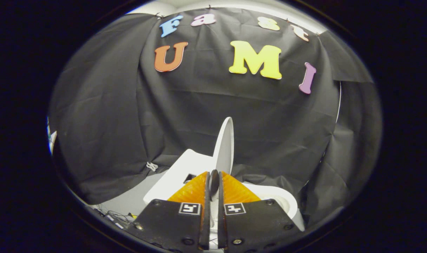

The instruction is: Open the toilet lid.

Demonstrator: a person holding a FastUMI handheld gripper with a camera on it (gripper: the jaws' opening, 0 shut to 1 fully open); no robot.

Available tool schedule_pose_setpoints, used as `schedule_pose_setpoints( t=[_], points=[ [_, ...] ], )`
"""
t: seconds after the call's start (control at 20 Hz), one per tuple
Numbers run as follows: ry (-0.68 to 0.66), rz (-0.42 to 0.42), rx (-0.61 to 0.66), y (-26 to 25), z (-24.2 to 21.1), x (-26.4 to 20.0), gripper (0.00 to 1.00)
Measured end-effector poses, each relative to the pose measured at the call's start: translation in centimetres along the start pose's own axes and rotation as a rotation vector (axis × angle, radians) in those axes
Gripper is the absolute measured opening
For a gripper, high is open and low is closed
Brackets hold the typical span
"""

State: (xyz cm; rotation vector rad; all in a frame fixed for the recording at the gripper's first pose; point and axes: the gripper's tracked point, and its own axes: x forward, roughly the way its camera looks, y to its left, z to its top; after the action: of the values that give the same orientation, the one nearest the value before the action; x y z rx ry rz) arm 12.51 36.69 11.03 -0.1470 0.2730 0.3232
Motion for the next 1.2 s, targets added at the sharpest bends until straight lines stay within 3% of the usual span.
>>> schedule_pose_setpoints(
  t=[0.05,0.1,0.25,0.35,0.5,0.65,0.75,0.8,1.2],
  points=[
    [-0.005,0.040,-0.011,0.7,-0.2,-0.2,0.15],
    [-0.022,0.071,-0.013,1.2,-0.3,0.0,0.32],
    [-0.155,0.003,-0.006,-1.4,1.2,-1.5,0.84],
    [-0.241,-0.013,0.012,-2.6,1.9,-3.1,0.84],
    [-0.336,0.042,0.055,-3.6,1.8,-6.2,0.84],
    [-0.415,0.029,0.115,-7.4,1.7,-9.8,0.84],
    [-0.453,-0.019,0.129,-10.9,1.2,-11.3,0.94],
    [-0.455,-0.044,0.136,-12.6,0.6,-12.1,1.00],
    [-0.408,-0.123,0.173,-21.2,-6.3,-15.2,1.00]
  ],
)
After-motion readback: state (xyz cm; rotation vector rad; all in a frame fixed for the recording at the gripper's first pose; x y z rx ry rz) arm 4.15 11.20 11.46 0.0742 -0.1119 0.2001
